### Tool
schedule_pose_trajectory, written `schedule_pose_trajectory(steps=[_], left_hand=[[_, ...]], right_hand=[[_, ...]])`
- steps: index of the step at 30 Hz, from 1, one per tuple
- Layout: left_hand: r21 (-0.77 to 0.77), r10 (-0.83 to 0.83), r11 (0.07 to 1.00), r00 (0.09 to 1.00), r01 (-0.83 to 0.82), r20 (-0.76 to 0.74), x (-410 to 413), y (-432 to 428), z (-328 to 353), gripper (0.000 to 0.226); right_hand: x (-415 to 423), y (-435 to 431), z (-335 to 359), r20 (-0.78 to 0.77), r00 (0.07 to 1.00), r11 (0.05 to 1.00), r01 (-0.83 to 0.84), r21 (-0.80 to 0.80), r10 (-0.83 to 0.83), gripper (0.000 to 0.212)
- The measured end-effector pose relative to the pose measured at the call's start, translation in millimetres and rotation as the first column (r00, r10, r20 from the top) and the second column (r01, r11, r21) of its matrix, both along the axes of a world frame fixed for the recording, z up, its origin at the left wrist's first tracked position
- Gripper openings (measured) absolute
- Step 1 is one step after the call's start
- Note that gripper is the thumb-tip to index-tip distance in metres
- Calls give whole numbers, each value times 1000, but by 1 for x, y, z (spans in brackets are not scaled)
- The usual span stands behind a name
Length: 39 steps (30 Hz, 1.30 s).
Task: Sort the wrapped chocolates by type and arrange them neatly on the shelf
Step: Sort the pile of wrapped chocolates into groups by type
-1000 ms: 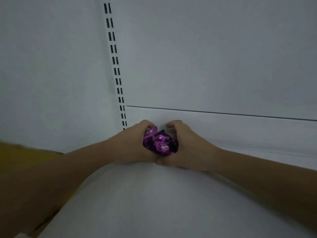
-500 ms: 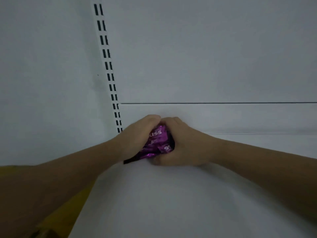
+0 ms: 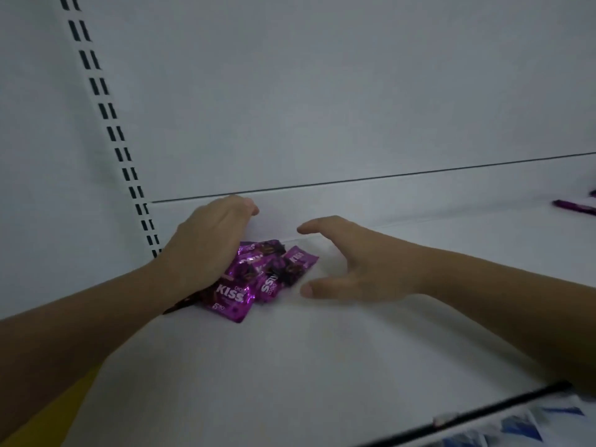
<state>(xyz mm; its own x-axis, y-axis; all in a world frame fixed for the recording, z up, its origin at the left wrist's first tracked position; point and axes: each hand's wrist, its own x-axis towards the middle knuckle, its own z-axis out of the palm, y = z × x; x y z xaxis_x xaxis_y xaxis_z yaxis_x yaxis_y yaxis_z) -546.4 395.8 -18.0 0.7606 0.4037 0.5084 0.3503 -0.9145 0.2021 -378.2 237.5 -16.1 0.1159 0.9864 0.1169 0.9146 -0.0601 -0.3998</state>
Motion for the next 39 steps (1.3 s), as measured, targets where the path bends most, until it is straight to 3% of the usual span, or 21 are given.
schedule_pose_trajectory(steps=[2,5,8,17,26,34,36,39], left_hand=[[9,-57,998,998,56,27,15,-12,9,49],[-219,-50,974,998,58,43,47,-42,24,35],[-137,-127,984,989,116,-72,86,-73,28,15],[-5,-278,957,909,291,-310,228,-182,13,14],[18,-335,932,879,362,-340,370,-278,5,14],[20,-375,911,846,413,-378,461,-296,4,8],[20,-362,915,843,402,-398,481,-290,2,16],[51,-320,922,830,384,-457,506,-274,-1,36]], right_hand=[[12,-13,1,11,999,998,51,48,-52,63],[33,-35,-1,64,989,983,122,135,-132,28],[61,-64,-4,137,966,968,195,160,-217,9],[185,-179,-6,245,903,936,334,115,-352,12],[312,-294,4,308,850,904,414,112,-427,13],[403,-331,0,298,835,885,451,112,-463,9],[425,-331,0,322,831,890,437,127,-454,3],[458,-326,-1,358,820,894,426,140,-447,11]])
